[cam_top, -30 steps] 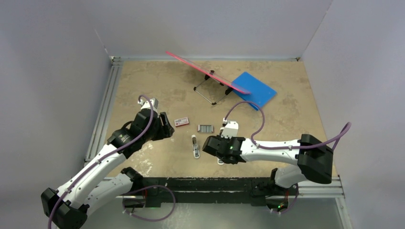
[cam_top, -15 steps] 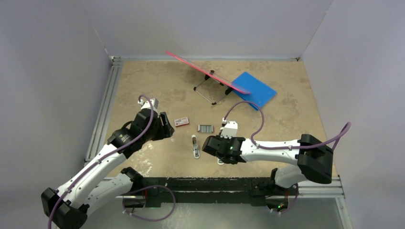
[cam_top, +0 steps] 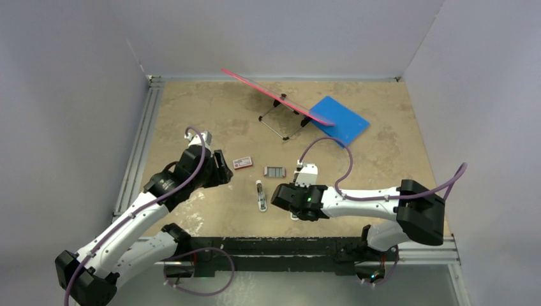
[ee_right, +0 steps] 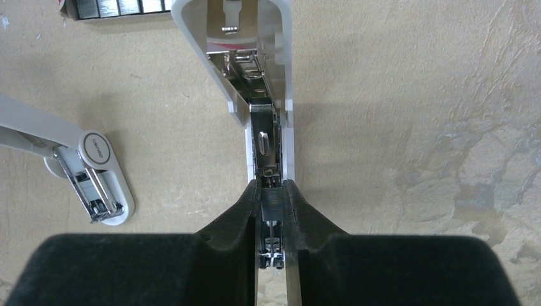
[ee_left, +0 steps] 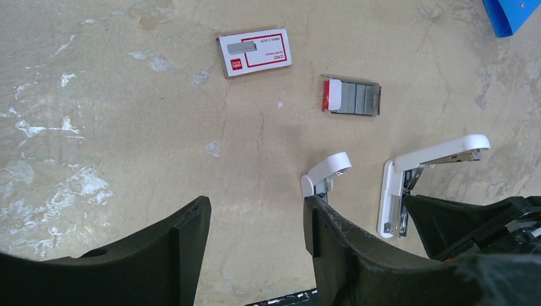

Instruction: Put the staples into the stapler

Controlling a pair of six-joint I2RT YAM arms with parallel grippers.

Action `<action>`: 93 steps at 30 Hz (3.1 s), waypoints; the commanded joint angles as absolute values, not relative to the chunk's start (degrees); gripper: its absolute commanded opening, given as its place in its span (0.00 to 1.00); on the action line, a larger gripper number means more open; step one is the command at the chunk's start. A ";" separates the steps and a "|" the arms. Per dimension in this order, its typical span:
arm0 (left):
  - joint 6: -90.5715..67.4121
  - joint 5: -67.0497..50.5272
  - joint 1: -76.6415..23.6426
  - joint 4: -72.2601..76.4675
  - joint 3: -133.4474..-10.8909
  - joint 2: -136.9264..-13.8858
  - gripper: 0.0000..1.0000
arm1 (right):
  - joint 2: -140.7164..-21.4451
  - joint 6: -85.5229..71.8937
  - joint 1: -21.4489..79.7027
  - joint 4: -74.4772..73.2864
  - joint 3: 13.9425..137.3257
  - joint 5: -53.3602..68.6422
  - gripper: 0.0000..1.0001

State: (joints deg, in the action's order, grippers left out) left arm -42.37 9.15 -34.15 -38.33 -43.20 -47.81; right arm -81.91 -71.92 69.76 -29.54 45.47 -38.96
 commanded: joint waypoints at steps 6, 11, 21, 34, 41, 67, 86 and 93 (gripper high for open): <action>-41.66 8.88 -34.08 -36.57 -43.24 -47.83 0.55 | -79.68 -73.20 70.47 -31.49 46.58 -41.05 0.11; -41.66 8.88 -34.03 -36.57 -43.24 -47.80 0.55 | -78.01 -73.54 70.49 -32.56 47.41 -41.57 0.11; -41.57 8.80 -34.10 -36.47 -43.24 -47.81 0.55 | -79.58 -72.51 70.48 -30.21 46.35 -40.17 0.10; -41.31 8.35 -34.05 -36.03 -43.24 -48.47 0.55 | -81.21 -72.42 70.46 -29.60 45.68 -39.66 0.10; -41.37 8.35 -34.05 -36.12 -43.24 -48.35 0.55 | -81.19 -72.33 70.49 -29.03 44.97 -39.16 0.10; -41.66 8.44 -34.04 -36.57 -43.08 -47.90 0.55 | -80.49 -75.05 73.04 -29.71 43.60 -37.16 0.09; -41.75 8.44 -34.04 -36.41 -43.07 -48.08 0.55 | -78.59 -77.60 75.41 -32.61 43.73 -36.65 0.15; -41.67 8.44 -34.10 -36.39 -43.13 -48.12 0.55 | -77.48 -78.29 75.41 -33.85 45.21 -37.61 0.31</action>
